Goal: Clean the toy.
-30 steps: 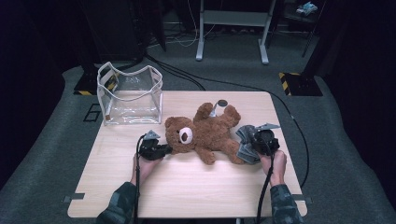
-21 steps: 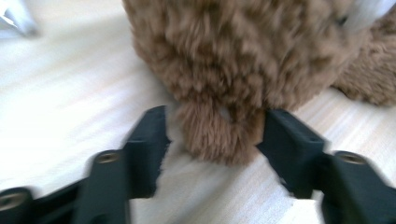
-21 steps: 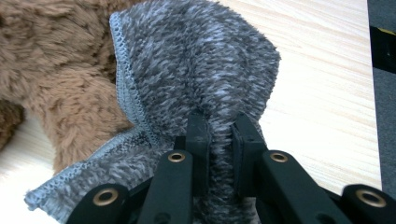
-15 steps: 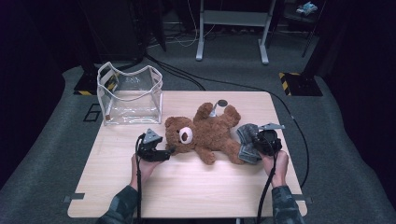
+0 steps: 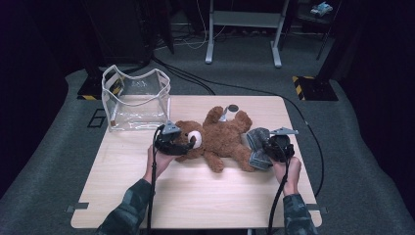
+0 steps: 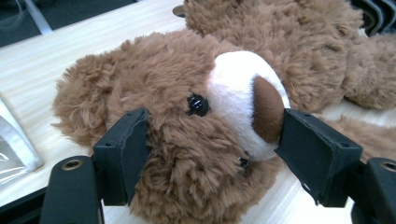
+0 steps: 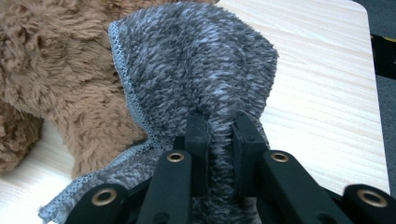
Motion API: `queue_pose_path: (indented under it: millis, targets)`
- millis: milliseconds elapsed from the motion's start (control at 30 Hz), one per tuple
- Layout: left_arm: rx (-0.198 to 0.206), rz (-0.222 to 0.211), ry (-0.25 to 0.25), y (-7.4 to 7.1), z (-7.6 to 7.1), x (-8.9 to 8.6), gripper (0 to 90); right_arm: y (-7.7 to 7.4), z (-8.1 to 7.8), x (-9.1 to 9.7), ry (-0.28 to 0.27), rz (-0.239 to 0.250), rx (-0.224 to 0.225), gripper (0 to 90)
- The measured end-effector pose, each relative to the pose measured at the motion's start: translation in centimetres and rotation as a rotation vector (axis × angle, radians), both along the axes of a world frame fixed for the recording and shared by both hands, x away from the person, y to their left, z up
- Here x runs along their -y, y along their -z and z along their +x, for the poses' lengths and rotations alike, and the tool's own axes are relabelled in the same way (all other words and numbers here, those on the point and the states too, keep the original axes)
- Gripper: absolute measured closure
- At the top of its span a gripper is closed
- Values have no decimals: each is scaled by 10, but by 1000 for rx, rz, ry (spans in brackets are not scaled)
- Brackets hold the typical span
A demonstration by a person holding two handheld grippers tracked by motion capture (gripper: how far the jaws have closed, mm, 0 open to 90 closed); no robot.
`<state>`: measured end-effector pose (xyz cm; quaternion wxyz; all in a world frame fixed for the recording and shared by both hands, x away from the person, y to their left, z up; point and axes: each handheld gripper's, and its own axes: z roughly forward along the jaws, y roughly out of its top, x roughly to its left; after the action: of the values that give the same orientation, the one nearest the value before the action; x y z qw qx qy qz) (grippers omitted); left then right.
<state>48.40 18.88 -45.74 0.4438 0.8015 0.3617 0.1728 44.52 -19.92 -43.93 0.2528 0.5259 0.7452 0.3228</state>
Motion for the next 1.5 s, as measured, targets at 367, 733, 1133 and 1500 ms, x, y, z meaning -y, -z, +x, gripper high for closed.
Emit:
queue_pose_path:
  millis: [367, 733, 1133, 1500]
  targets:
    - [-59, -31, -44, -5, 27, 0, 246, -14, -2, -5, -7, -9, 50, 794]
    - [-81, -18, -55, -8, 37, 4, 245, -51, 12, -68, -131, -29, 114, 795]
    - [-44, -40, -58, -10, 23, -4, 215, -26, 72, -105, -126, -82, -48, 800]
    - [15, -13, -78, 14, -23, -8, 201, -20, 79, -104, -78, -80, -57, 800]
